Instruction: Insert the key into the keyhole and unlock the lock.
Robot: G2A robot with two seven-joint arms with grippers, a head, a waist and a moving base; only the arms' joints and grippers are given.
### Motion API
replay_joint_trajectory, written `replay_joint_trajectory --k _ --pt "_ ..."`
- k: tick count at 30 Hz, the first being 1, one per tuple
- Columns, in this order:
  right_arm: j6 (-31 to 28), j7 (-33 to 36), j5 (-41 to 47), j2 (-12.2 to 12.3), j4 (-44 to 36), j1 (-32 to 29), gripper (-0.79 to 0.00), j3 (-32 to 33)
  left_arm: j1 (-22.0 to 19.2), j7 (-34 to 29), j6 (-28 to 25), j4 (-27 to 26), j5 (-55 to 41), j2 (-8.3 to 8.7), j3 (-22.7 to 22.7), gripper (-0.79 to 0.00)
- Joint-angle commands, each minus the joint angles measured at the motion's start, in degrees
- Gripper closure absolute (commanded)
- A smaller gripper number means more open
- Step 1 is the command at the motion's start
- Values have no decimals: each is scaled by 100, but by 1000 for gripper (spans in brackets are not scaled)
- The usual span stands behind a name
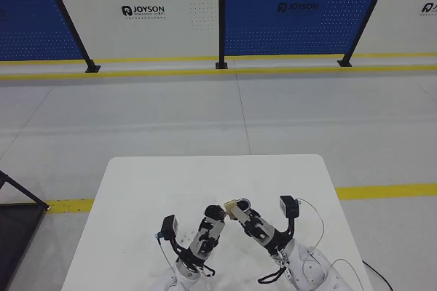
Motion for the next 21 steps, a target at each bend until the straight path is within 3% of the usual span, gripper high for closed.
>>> replay_joint_trajectory --k 1,2,4,21 --pt "-18 20 10 8 1 0 0 23 14 -31 -101 27 -35 13 -26 -511" --pt "-25 36 8 13 6 5 0 40 17 -72 -184 43 -86 22 -42 -406" --pt "-37 106 13 26 20 16 0 67 18 -196 -355 70 -200 47 -88 -363" --pt "42 608 129 105 -9 90 0 79 10 -1289 -358 -141 -1062 350 -44 -314"
